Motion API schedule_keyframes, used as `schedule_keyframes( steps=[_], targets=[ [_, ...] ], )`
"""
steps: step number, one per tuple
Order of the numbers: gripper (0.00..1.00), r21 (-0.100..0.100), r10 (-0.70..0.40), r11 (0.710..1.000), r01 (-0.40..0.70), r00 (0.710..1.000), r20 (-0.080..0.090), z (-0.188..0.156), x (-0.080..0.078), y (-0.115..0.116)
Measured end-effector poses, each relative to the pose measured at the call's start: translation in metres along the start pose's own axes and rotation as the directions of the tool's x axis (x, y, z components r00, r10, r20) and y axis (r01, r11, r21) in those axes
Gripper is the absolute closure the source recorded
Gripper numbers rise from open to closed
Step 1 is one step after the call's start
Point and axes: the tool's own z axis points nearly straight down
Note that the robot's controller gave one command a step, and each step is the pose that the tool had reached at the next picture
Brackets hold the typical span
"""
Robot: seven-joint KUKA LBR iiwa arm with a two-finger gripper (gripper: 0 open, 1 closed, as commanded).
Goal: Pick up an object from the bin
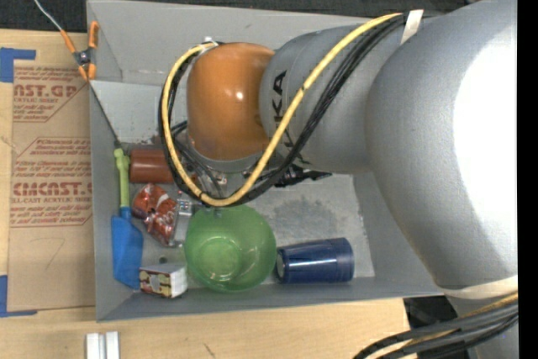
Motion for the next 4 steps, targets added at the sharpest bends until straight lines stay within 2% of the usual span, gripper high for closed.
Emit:
schedule_keyframes(
  steps=[1, 2, 3, 4],
  targets=[
    [0.0, 0.0, 0.125, 0.992, -0.125, 0.992, -0.001, 0.05, -0.016, -0.017],
    [0.0, 0.001, 0.241, 0.971, -0.241, 0.971, -0.003, 0.087, -0.001, 0.011],
    [1.0, 0.01, 0.285, 0.958, -0.285, 0.958, -0.016, 0.083, -0.024, 0.022],
    [1.0, 0.01, 0.285, 0.958, -0.285, 0.958, -0.016, 0.083, -0.024, 0.022]
  ],
)
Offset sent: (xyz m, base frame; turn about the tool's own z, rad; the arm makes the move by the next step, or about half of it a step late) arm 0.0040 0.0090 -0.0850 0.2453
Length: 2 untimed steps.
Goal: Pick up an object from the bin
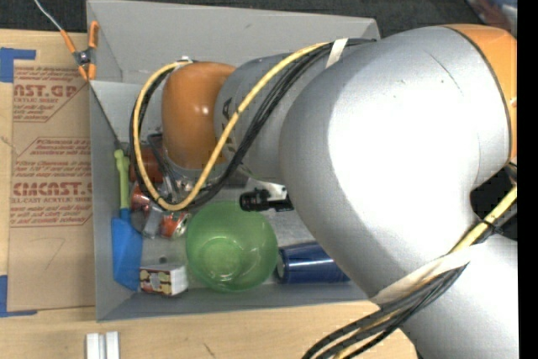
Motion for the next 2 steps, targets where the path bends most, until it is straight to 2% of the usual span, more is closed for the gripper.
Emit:
schedule_keyframes(
  steps=[2],
  targets=[
    [1.0, 0.002, 0.0, 1.0, 0.0, 1.0, -0.001, -0.0062, 0.0009, -0.0013]
  ],
)
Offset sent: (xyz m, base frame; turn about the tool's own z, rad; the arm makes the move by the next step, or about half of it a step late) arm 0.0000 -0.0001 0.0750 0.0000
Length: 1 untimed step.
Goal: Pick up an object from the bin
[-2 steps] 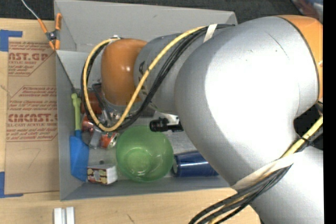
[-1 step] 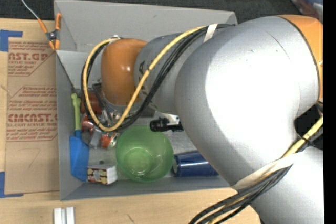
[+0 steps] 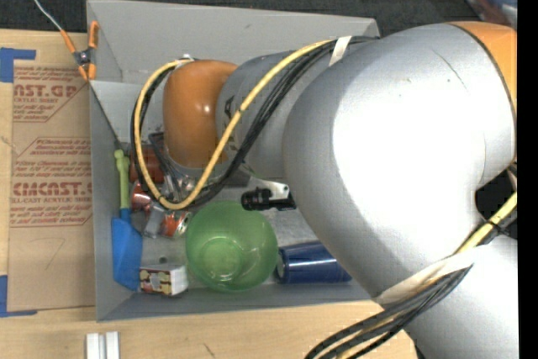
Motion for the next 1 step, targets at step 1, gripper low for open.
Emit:
schedule_keyframes(
  steps=[1],
  targets=[
    [1.0, 0.001, 0.0, 1.0, 0.0, 1.0, -0.002, -0.0193, 0.0009, -0.0008]
  ],
)
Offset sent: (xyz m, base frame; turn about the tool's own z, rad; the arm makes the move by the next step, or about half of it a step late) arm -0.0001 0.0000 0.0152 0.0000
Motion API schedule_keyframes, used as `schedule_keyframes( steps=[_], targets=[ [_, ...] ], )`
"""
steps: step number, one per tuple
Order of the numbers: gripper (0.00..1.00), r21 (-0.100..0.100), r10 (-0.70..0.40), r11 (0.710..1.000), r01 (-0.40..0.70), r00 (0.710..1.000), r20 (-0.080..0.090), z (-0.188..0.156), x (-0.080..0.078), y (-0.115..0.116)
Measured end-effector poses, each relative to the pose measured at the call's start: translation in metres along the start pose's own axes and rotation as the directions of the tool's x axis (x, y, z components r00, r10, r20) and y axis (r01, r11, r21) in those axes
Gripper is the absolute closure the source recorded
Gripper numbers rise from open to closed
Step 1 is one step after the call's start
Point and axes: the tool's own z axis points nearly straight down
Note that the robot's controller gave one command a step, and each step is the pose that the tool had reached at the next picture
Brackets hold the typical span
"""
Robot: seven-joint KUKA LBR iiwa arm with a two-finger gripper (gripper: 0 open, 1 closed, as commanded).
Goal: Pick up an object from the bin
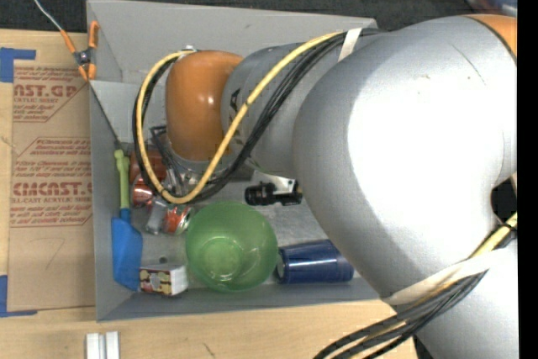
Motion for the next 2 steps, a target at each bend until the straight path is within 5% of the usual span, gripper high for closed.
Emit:
schedule_keyframes(
  steps=[2],
  targets=[
    [1.0, -0.002, 0.0, 1.0, 0.0, 1.0, 0.001, -0.032, 0.0, 0.001]
  ],
)
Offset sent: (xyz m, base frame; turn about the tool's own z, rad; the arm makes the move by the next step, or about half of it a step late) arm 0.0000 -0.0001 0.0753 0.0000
